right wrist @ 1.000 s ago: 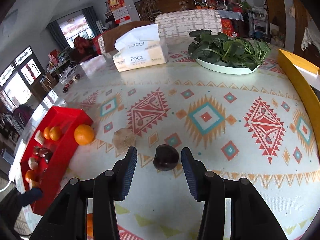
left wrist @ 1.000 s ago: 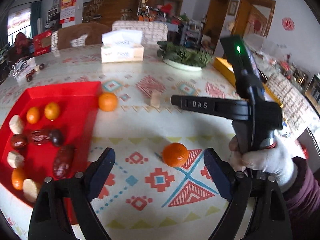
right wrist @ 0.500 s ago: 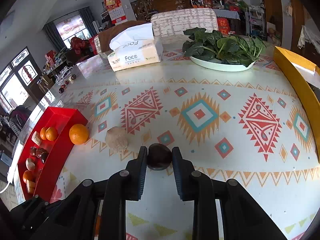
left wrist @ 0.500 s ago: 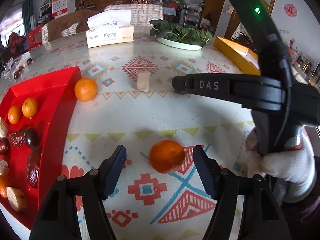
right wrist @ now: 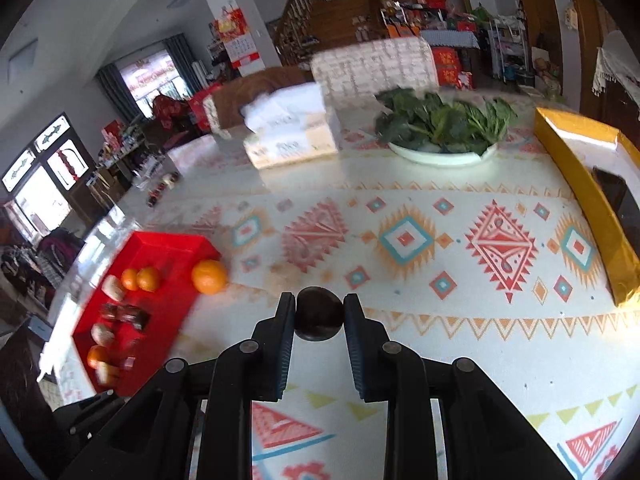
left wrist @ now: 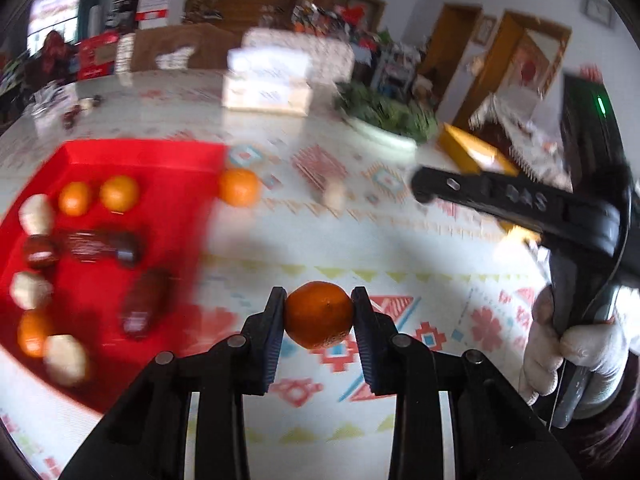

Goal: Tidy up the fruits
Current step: 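Carry the orange and chestnut into the red tray and open both tools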

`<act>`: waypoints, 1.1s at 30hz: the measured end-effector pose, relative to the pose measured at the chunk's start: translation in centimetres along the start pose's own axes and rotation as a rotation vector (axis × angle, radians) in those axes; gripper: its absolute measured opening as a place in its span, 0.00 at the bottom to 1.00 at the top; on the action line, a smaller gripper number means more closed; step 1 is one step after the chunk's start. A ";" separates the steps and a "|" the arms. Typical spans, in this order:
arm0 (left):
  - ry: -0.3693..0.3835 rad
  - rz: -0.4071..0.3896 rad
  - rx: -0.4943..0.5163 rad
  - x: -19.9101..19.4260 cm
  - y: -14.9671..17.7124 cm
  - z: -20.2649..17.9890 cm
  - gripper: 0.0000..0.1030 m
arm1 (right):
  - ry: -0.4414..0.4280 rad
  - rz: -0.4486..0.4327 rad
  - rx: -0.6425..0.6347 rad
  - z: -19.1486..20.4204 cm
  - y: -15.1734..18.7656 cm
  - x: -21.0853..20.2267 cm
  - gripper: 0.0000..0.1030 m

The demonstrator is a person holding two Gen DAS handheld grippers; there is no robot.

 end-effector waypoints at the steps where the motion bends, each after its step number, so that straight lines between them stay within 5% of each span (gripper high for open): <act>1: -0.006 -0.019 -0.020 -1.0 -0.1 0.9 0.31 | -0.013 -0.010 -0.010 0.8 -0.1 -0.7 0.26; 9: -0.170 -0.142 -0.148 -8.8 -0.4 10.7 0.31 | -0.161 -0.066 -0.080 8.8 -1.8 -5.2 0.26; 14: -0.253 -0.165 -0.195 -10.8 0.3 15.2 0.31 | -0.239 -0.028 -0.117 13.7 -1.9 -4.6 0.26; 25: -0.296 -0.071 -0.254 -7.0 2.5 21.5 0.31 | -0.215 0.235 -0.204 19.0 6.3 6.2 0.27; 33: -0.291 -0.047 -0.256 -5.5 2.4 22.4 0.32 | -0.185 0.308 -0.274 20.6 9.4 9.8 0.27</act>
Point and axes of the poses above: each gripper's, at about its wrist camera, not at the fingertips, and x roughly the way its jaws point, z to its left, y to its underside, the point moved 4 cm from there along x, roughly the way its jaws point, and after that the axes turned 12 degrees about x, right-handed, at the moved point
